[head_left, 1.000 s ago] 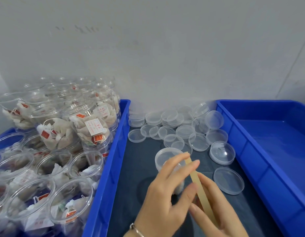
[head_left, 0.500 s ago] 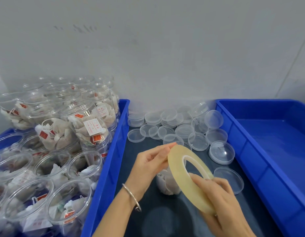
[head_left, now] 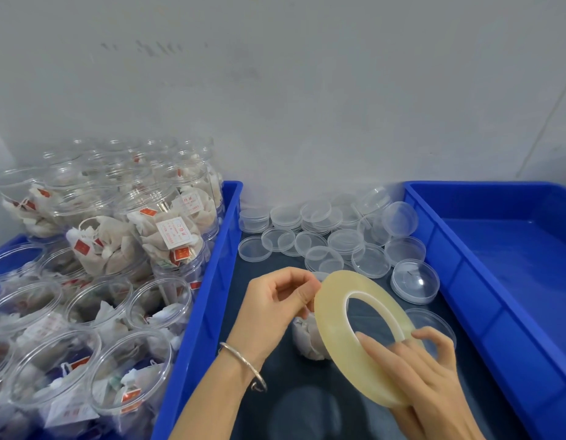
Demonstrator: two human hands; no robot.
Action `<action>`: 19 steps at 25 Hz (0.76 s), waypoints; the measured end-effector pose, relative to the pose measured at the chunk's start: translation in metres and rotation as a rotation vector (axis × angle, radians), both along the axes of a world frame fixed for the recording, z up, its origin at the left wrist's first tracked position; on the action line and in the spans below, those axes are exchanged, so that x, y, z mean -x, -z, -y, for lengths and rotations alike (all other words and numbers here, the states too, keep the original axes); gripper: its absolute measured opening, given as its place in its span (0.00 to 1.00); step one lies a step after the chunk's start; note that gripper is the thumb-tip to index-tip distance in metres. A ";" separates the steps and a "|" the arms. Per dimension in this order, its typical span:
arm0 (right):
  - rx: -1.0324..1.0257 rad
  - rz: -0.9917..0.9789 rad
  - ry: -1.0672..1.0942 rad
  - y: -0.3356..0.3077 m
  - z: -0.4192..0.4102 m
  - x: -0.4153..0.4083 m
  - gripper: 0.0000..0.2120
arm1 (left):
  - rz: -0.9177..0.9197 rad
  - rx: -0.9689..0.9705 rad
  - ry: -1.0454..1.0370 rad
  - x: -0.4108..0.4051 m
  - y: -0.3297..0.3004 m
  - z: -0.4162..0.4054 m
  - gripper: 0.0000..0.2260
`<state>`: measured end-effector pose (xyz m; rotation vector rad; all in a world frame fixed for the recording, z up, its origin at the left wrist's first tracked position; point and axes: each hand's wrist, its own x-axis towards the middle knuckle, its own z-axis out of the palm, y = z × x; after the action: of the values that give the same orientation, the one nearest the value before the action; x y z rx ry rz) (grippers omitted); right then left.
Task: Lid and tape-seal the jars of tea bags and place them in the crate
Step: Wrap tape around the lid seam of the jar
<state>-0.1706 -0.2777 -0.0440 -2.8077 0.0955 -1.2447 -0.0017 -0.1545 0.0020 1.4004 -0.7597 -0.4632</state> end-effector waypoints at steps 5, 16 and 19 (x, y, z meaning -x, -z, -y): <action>-0.019 -0.040 0.013 0.001 0.004 0.004 0.20 | 0.169 -0.062 0.020 0.009 -0.005 0.001 0.08; -0.069 -0.058 0.073 -0.002 0.001 0.007 0.17 | 0.002 0.098 0.048 0.014 -0.006 0.001 0.13; -0.107 -0.037 0.060 -0.006 -0.006 0.008 0.18 | 0.132 0.041 -0.098 0.014 -0.007 0.003 0.09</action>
<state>-0.1786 -0.2722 -0.0384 -2.7555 0.2422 -1.1630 -0.0156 -0.1576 0.0092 1.4331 -0.7985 -0.2800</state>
